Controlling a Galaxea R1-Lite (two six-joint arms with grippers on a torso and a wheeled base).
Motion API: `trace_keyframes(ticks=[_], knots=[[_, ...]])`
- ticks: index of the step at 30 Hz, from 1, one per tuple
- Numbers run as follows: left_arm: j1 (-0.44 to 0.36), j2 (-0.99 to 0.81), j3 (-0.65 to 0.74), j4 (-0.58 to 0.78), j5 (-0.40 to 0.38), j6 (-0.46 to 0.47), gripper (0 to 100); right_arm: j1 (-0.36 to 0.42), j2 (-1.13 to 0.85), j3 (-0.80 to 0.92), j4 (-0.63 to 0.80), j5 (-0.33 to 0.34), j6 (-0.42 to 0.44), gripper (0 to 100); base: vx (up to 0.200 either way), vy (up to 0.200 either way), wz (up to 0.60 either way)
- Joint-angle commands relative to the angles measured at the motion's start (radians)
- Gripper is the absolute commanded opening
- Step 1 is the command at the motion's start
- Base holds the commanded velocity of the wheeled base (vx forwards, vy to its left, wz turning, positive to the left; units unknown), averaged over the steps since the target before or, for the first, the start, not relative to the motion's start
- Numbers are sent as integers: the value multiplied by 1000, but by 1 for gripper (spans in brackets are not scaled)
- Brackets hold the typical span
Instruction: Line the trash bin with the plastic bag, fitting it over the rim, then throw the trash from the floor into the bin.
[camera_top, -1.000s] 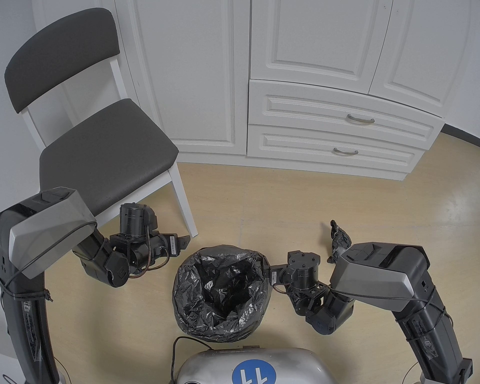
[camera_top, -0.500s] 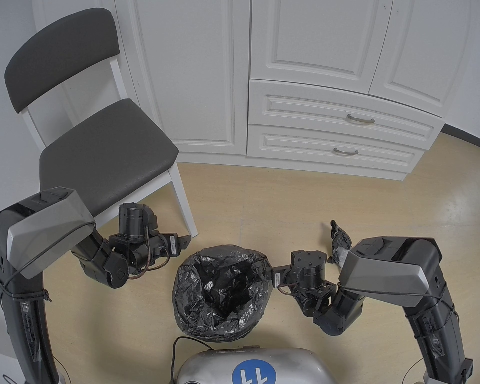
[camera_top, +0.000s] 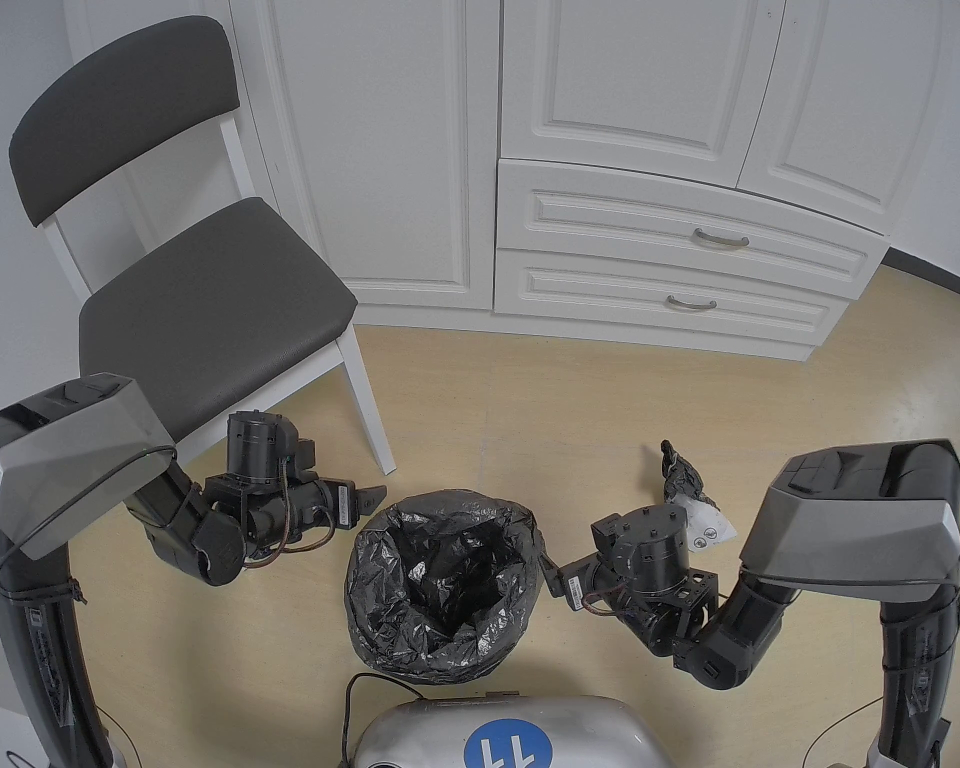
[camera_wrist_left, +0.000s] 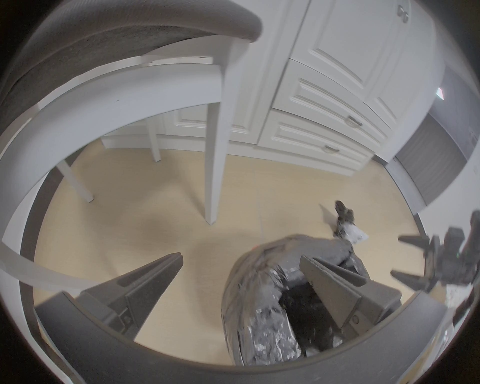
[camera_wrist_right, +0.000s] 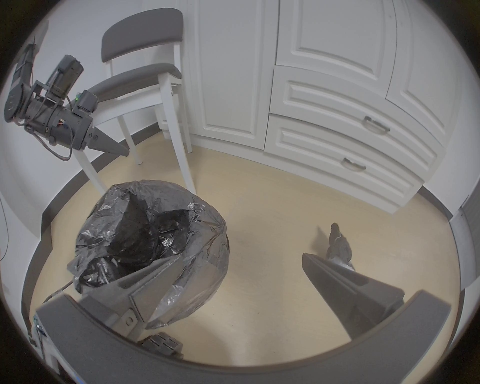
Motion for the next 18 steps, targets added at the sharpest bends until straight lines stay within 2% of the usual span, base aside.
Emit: trace_keyframes(ticks=[1, 2, 3, 10, 13, 14, 15, 16, 18], knots=[[14, -68, 84, 6, -77, 76, 100, 13, -136, 77, 2, 3, -29, 100, 0, 0, 0], [20, -68, 118, 6, -122, 125, 100, 34, -175, 109, 8, -8, -45, 100, 0, 0, 0], [19, -62, 125, 6, -130, 144, 100, 42, -185, 122, 8, -11, -49, 100, 0, 0, 0], [-13, 13, 133, 8, -108, 220, 100, 45, -198, 148, 8, -16, -57, 100, 0, 0, 0], [-75, 50, 124, -5, -8, 230, 100, 45, -198, 151, 5, -27, -71, 100, 0, 0, 0], [-75, 50, 124, -5, -8, 230, 100, 45, -198, 151, 5, -27, -71, 100, 0, 0, 0], [-108, 56, 119, -6, 67, 231, 100, 47, -198, 152, 3, -30, -71, 100, 0, 0, 0], [-125, 62, 116, -5, 99, 231, 100, 47, -198, 152, 3, -31, -72, 100, 0, 0, 0], [-139, 71, 112, -5, 122, 231, 100, 50, -198, 152, 3, -33, -72, 100, 0, 0, 0]])
